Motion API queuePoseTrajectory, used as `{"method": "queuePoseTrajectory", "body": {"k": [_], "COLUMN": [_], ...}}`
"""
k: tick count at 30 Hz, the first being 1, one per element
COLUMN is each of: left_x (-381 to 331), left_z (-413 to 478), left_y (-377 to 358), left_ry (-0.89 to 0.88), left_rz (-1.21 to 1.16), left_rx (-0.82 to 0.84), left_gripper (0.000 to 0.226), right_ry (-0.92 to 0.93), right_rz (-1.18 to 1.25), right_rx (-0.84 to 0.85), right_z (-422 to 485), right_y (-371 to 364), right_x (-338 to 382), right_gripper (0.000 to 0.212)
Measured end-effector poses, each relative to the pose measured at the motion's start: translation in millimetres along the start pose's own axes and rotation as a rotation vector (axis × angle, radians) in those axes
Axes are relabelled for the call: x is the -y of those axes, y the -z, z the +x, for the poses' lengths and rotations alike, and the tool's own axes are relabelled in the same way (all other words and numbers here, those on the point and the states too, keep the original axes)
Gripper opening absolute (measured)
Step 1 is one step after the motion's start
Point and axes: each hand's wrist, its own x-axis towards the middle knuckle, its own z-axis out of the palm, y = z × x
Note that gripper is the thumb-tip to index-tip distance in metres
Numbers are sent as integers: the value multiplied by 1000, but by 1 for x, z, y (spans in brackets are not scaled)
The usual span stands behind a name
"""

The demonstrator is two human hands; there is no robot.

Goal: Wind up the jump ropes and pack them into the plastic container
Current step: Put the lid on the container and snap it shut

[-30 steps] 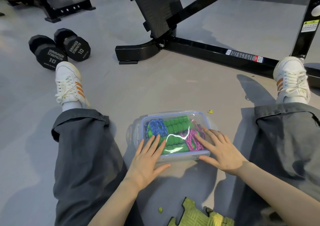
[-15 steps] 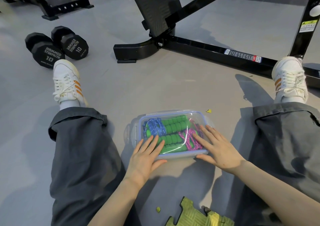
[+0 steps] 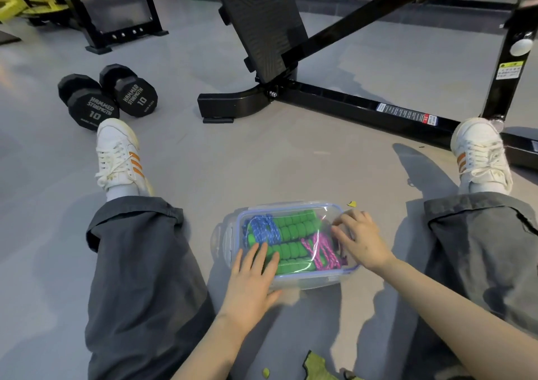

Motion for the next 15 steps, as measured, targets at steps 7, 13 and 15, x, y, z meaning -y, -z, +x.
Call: {"method": "queuePoseTrajectory", "body": {"k": [7, 13, 15], "left_x": [7, 30, 27], "left_z": [15, 45, 60], "left_y": [-3, 12, 28], "left_ry": [-2, 22, 83], "left_rz": [31, 182, 250], "left_rx": [-54, -11, 33], "left_gripper": [73, 73, 74], "right_ry": [-175, -452, -547], "right_rz": [135, 271, 263], "right_rx": [372, 310, 254], "right_z": [52, 57, 46], "right_y": [-1, -2, -5], "right_x": [2, 1, 7], "right_gripper": [91, 112, 113]}}
